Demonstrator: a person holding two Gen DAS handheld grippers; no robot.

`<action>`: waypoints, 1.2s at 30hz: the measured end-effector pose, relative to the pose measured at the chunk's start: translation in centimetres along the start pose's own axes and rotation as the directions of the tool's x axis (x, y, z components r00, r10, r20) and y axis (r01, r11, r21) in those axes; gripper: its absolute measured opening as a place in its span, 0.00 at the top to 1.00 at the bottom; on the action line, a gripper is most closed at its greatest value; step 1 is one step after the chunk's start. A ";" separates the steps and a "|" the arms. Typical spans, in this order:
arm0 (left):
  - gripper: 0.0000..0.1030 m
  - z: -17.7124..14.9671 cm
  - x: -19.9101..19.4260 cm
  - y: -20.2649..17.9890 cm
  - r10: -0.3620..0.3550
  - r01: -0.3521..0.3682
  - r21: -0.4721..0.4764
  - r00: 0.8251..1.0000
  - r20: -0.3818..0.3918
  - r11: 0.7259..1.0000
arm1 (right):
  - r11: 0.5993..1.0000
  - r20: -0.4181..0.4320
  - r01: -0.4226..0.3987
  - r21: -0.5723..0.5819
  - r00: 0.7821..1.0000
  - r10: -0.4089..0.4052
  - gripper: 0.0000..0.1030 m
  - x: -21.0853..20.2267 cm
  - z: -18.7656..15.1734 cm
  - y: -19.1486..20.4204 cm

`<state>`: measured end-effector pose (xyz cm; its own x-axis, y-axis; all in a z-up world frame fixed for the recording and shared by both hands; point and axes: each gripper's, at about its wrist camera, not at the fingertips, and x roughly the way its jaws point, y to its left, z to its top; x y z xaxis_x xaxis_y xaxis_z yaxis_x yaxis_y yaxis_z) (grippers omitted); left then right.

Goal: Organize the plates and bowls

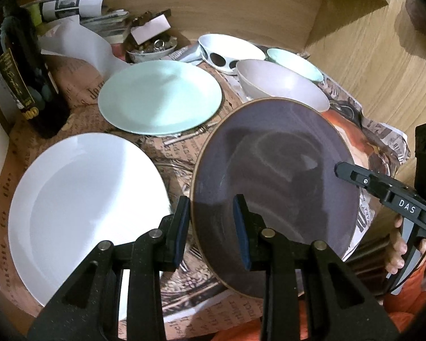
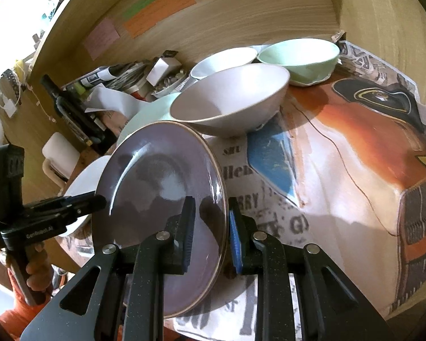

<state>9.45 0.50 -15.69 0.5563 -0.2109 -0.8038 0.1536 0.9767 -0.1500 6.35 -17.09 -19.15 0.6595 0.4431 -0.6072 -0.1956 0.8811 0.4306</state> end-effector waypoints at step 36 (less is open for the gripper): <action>0.71 1.2 3.1 0.0 0.072 -0.071 0.027 0.997 -0.038 0.997 | 0.998 -0.060 0.040 -0.042 0.997 -0.042 0.80 3.3 1.4 -0.4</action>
<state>12.17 -0.23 -17.52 0.5345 -0.1388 -0.8337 0.1356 0.9877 -0.0775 9.65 -16.25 -20.38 0.6221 0.4146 -0.6642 -0.1997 0.9043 0.3774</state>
